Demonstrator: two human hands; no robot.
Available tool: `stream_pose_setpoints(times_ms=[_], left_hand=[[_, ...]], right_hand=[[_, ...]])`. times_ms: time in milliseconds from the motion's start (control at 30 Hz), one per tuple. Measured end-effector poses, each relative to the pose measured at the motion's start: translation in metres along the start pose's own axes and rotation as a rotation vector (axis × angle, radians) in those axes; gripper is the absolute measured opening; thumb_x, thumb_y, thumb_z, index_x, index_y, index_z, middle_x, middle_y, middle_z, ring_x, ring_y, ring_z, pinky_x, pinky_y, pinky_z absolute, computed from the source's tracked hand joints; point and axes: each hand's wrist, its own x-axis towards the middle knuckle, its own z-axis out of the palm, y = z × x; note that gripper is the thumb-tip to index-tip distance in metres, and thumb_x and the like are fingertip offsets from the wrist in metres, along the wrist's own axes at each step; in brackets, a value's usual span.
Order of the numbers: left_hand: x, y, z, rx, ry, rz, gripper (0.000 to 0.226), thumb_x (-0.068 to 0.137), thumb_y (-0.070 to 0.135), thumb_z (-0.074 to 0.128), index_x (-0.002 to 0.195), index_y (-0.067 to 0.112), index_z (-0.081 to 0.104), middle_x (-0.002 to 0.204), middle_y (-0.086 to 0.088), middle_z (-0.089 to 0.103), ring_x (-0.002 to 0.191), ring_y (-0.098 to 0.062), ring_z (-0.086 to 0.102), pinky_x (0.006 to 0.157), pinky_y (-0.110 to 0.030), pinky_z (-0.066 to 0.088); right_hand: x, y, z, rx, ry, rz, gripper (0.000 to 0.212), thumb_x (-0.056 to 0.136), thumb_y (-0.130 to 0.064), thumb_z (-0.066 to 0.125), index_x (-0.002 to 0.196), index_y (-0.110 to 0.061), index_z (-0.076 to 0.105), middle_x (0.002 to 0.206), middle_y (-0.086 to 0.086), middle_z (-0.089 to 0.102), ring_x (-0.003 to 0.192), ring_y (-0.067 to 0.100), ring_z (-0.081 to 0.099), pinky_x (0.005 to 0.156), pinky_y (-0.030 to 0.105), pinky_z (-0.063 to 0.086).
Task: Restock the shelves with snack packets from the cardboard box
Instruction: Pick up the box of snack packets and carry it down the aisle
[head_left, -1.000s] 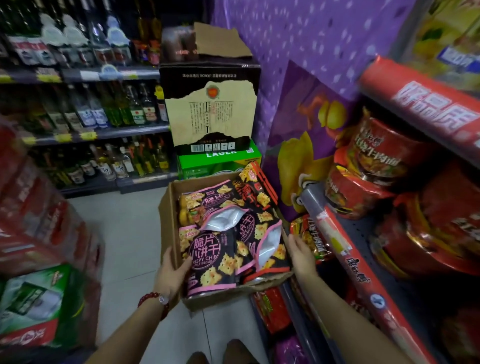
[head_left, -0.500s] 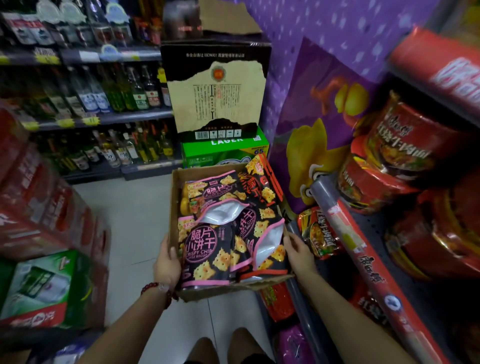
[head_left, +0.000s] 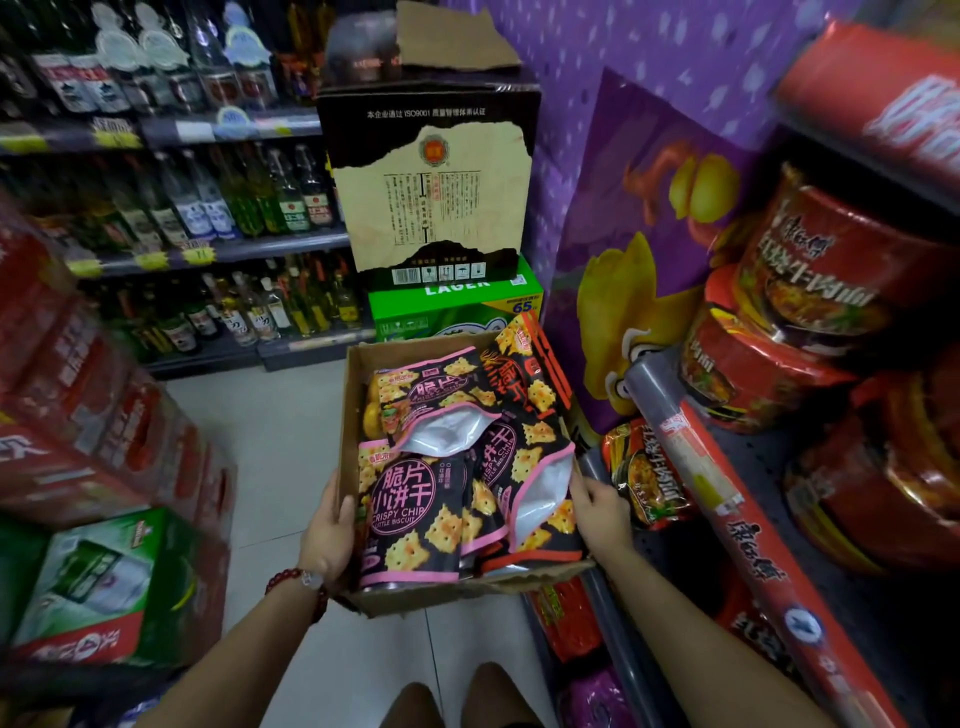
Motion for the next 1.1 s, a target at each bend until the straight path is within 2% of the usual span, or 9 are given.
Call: stream_pose_setpoints(times_ms=[167, 367, 467, 533, 600, 800, 900, 967, 1100], left_hand=[[0.008, -0.03, -0.017, -0.155, -0.052, -0.011, 0.041, 0.101, 0.03, 0.036, 0.138, 0.046, 0.034, 0.139, 0.001, 0.05, 0.125, -0.026, 0.051, 0.105, -0.054, 0.04], [0.001, -0.042, -0.03, -0.212, -0.085, -0.039, 0.043, 0.094, 0.044, 0.04, 0.136, 0.051, 0.036, 0.139, 0.004, 0.052, 0.125, -0.026, 0.052, 0.105, -0.055, 0.039], [-0.011, -0.034, -0.034, -0.223, -0.046, -0.027, 0.04, 0.099, 0.031, 0.04, 0.137, 0.042, 0.039, 0.138, 0.001, 0.053, 0.126, -0.025, 0.051, 0.108, -0.053, 0.037], [-0.021, -0.024, -0.039, -0.22, -0.033, -0.046, 0.04, 0.098, 0.033, 0.04, 0.137, 0.041, 0.04, 0.135, -0.001, 0.055, 0.123, -0.027, 0.054, 0.106, -0.053, 0.04], [-0.026, -0.017, -0.044, -0.274, -0.045, -0.087, 0.039, 0.099, 0.033, 0.04, 0.138, 0.038, 0.04, 0.133, -0.002, 0.056, 0.119, -0.028, 0.056, 0.104, -0.053, 0.042], [0.005, -0.046, -0.068, -0.324, -0.145, -0.14, 0.06, 0.071, 0.07, 0.05, 0.129, 0.055, 0.04, 0.137, 0.001, 0.055, 0.121, -0.027, 0.055, 0.102, -0.052, 0.043], [-0.011, -0.017, -0.096, -0.292, -0.187, -0.089, 0.046, 0.091, 0.051, 0.044, 0.136, 0.047, 0.035, 0.133, -0.001, 0.057, 0.118, -0.027, 0.057, 0.101, -0.052, 0.045], [-0.015, -0.006, -0.116, -0.271, -0.226, -0.051, 0.041, 0.097, 0.041, 0.041, 0.137, 0.045, 0.036, 0.132, -0.001, 0.057, 0.117, -0.026, 0.058, 0.1, -0.052, 0.046], [-0.017, 0.001, -0.153, -0.226, -0.305, -0.002, 0.042, 0.1, 0.033, 0.037, 0.142, 0.038, 0.034, 0.128, 0.003, 0.056, 0.115, -0.022, 0.056, 0.101, -0.048, 0.045]], right_hand=[[-0.016, 0.001, -0.001, -0.003, 0.025, -0.043, 0.045, 0.099, -0.038, 0.043, 0.057, -0.027, 0.051, 0.075, 0.01, 0.063, 0.078, 0.031, 0.062, 0.069, 0.035, 0.048], [-0.038, -0.007, -0.01, 0.024, 0.041, -0.076, 0.044, 0.1, -0.029, 0.046, 0.083, 0.002, 0.071, 0.106, 0.022, 0.069, 0.093, 0.035, 0.065, 0.07, 0.029, 0.045], [-0.045, -0.014, -0.019, -0.014, 0.031, -0.082, 0.046, 0.1, -0.033, 0.045, 0.069, -0.005, 0.066, 0.087, 0.02, 0.069, 0.078, 0.033, 0.064, 0.067, 0.033, 0.047], [-0.05, -0.021, -0.024, -0.046, 0.031, -0.082, 0.045, 0.099, -0.034, 0.045, 0.059, -0.018, 0.056, 0.067, 0.012, 0.063, 0.07, 0.03, 0.06, 0.065, 0.034, 0.047], [-0.055, -0.029, -0.029, -0.068, 0.044, -0.091, 0.045, 0.1, -0.032, 0.045, 0.057, -0.018, 0.052, 0.061, 0.008, 0.057, 0.067, 0.028, 0.057, 0.062, 0.033, 0.044], [-0.083, -0.052, -0.022, -0.101, 0.115, -0.125, 0.05, 0.1, -0.029, 0.046, 0.05, -0.026, 0.043, 0.062, 0.007, 0.053, 0.071, 0.028, 0.056, 0.063, 0.032, 0.037], [-0.106, -0.065, -0.008, -0.135, 0.179, -0.122, 0.048, 0.1, -0.028, 0.045, 0.065, -0.001, 0.063, 0.084, 0.022, 0.063, 0.089, 0.035, 0.062, 0.065, 0.033, 0.032], [-0.124, -0.073, 0.004, -0.115, 0.239, -0.098, 0.051, 0.1, -0.029, 0.046, 0.074, 0.012, 0.061, 0.095, 0.03, 0.064, 0.09, 0.039, 0.062, 0.066, 0.038, 0.034], [-0.169, -0.08, 0.03, -0.079, 0.293, -0.045, 0.058, 0.094, -0.05, 0.039, 0.054, -0.008, 0.039, 0.053, 0.009, 0.046, 0.06, 0.026, 0.049, 0.055, 0.034, 0.03]])
